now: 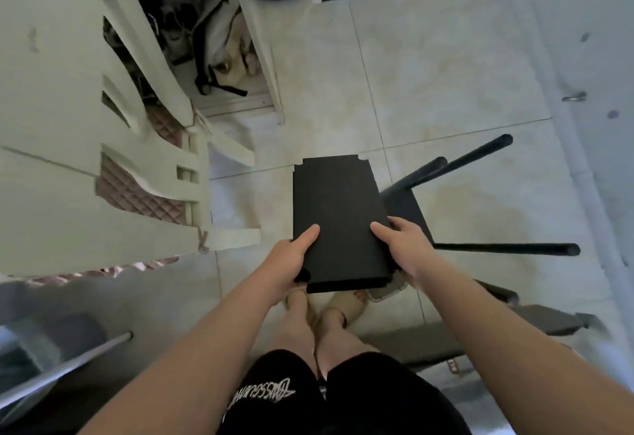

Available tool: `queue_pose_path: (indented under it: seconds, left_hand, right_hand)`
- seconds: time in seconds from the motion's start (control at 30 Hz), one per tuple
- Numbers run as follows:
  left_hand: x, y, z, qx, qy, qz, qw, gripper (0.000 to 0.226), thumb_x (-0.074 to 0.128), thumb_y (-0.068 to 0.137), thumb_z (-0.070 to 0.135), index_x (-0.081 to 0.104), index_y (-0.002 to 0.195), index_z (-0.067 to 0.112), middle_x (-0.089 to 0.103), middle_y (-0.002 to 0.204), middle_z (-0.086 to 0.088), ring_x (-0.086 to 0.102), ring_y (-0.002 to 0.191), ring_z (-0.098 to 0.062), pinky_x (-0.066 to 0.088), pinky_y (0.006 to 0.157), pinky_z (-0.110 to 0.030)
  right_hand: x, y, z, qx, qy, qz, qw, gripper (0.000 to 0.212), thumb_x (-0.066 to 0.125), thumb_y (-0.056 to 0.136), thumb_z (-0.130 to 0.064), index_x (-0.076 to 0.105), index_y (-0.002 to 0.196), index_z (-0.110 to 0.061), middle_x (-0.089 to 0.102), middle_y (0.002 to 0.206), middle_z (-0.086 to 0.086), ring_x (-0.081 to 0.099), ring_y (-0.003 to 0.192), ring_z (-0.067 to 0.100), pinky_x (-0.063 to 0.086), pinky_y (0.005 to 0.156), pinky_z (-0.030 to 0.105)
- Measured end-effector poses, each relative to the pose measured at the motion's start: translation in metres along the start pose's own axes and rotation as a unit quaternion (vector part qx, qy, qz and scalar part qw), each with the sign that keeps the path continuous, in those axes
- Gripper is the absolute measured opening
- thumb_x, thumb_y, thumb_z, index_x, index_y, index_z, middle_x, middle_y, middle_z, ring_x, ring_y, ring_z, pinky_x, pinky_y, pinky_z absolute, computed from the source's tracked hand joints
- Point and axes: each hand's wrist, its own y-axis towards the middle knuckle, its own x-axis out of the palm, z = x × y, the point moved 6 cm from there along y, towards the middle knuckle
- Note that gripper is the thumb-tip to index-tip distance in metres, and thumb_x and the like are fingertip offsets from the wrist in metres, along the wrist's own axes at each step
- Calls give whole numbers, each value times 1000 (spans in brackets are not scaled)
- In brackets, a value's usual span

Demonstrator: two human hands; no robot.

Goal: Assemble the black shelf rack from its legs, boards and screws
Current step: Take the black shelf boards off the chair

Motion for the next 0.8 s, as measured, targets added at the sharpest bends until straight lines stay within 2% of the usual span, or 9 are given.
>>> queue_pose_path:
  seconds: [0.07,0.2,0.33,0.4,0.47,0.5,0.57,0.67,0.8]
  left_hand:
    - [-3,53,-23,-17,22,37,999,53,64,89,59,68,111,12,77,97,-1,74,85,-20,57,63,-28]
    - [-4,158,-73,-39,87,80,992,59,58,89,64,68,109,10,72,106,-7,69,97,-29,57,91,-43]
    - [4,259,-107,-54,126,84,987,61,44,96,61,63,121,8,68,115,-9,66,103,-31,51,98,-44]
    - [7,309,-118,-52,152,101,982,55,39,99,54,59,126,11,65,119,-8,62,105,-31,49,94,-39]
    - [12,358,-126,-46,146,106,983,47,37,102,45,58,126,11,64,113,-6,60,96,-27,47,78,-34]
    - [15,381,-130,-44,125,104,986,43,37,102,40,58,124,10,64,110,-7,60,92,-26,47,77,-34]
    - [20,421,-136,-37,89,99,990,39,37,102,35,58,121,8,65,110,-9,62,95,-28,51,90,-39]
    - [25,472,-146,-29,75,89,993,40,36,103,33,54,130,9,64,115,-10,63,101,-30,50,99,-45]
    - [35,524,-158,4,65,87,994,39,34,105,32,43,141,17,57,129,-4,58,111,-28,51,98,-46]
  right_hand:
    - [8,46,29,34,-16,6,999,39,60,102,-27,57,138,-12,69,121,6,67,108,26,55,98,46]
    - [22,137,88,75,-39,2,996,35,59,103,-28,57,134,-12,68,120,6,65,107,27,55,92,42]
    - [26,230,141,102,-60,14,993,32,60,102,-29,60,128,-10,68,120,10,65,108,32,55,96,47]
    - [29,274,159,102,-75,19,992,26,60,102,-27,62,120,-8,68,118,14,66,108,34,53,100,51]
    - [32,319,173,99,-92,26,990,22,59,102,-26,62,116,-9,69,112,12,66,105,32,53,101,49]
    - [31,339,179,96,-100,30,990,22,59,103,-25,62,117,-8,68,106,10,65,101,30,53,97,46]
    - [32,380,189,80,-121,33,989,22,59,103,-24,62,118,-9,66,97,4,64,89,24,55,84,40]
    - [32,430,202,70,-144,37,986,24,58,103,-27,60,123,-14,65,93,-3,63,80,14,50,63,29]
    - [26,484,217,39,-191,55,979,42,58,103,-31,48,142,-19,59,102,-2,57,82,7,41,59,23]
